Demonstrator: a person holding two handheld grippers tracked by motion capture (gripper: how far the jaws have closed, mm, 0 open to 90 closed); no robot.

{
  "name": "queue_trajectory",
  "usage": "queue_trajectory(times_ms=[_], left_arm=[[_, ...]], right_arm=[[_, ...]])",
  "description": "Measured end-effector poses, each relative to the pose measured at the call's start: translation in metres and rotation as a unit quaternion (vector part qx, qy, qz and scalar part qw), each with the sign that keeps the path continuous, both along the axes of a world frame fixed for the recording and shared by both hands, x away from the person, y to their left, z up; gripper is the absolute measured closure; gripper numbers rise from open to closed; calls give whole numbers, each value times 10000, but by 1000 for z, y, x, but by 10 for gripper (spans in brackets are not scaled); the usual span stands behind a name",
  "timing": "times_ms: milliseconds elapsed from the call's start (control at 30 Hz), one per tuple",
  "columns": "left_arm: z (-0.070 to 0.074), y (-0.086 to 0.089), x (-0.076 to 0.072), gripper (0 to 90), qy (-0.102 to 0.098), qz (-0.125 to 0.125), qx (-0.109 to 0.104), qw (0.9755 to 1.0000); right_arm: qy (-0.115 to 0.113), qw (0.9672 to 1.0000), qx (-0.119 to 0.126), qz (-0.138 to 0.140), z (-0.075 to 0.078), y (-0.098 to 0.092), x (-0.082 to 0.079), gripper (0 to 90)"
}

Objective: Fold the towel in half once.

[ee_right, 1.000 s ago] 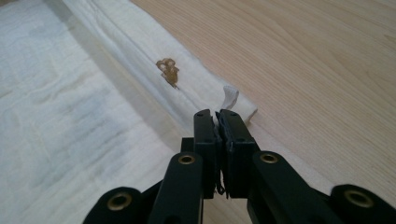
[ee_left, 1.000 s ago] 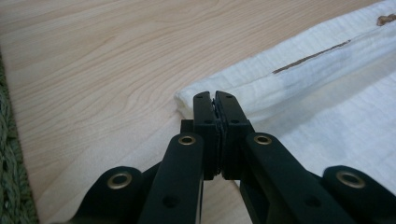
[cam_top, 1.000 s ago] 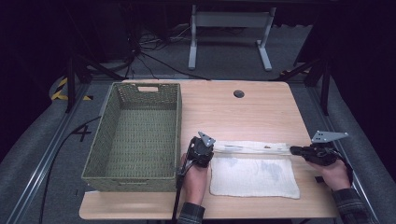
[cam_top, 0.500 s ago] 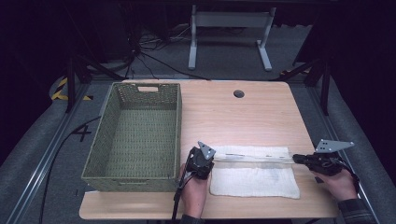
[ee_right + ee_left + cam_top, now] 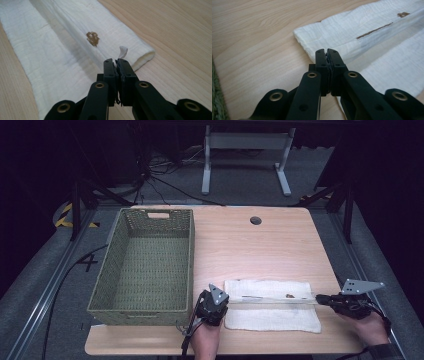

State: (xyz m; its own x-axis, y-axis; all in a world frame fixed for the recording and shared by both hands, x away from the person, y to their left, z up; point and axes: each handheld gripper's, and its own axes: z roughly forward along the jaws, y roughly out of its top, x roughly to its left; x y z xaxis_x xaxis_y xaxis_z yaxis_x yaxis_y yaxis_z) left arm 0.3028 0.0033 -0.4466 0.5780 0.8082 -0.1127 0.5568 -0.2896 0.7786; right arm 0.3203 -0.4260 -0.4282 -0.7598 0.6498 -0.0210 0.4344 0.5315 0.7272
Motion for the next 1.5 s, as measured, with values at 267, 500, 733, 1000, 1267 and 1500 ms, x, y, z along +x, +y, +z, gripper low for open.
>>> queue_trajectory(times_ms=[267, 500, 733, 1000, 1267, 1500], left_arm=[[6, 2, -16, 883, -67, -90, -53, 9999], [7, 3, -26, 882, -55, -189, -39, 9998], [8, 5, -36, 880, 6, -324, -37, 9995], [-1, 6, -43, 875, 172, -360, 69, 9992], [8, 8, -43, 779, 47, -313, -10, 9995], [15, -4, -21, 705, -57, -384, 131, 9992]], right_arm=[[-23, 10000, -51, 57, 0, 1, -15, 862], [49, 9999, 55, 101, -2, -2, -26, 862], [106, 9997, 157, 171, -3, -4, -37, 862], [315, 9987, 190, 356, -9, -2, -48, 860], [275, 9983, 384, 345, -6, -5, -48, 761], [151, 9987, 444, 207, 1, -5, -29, 731]])
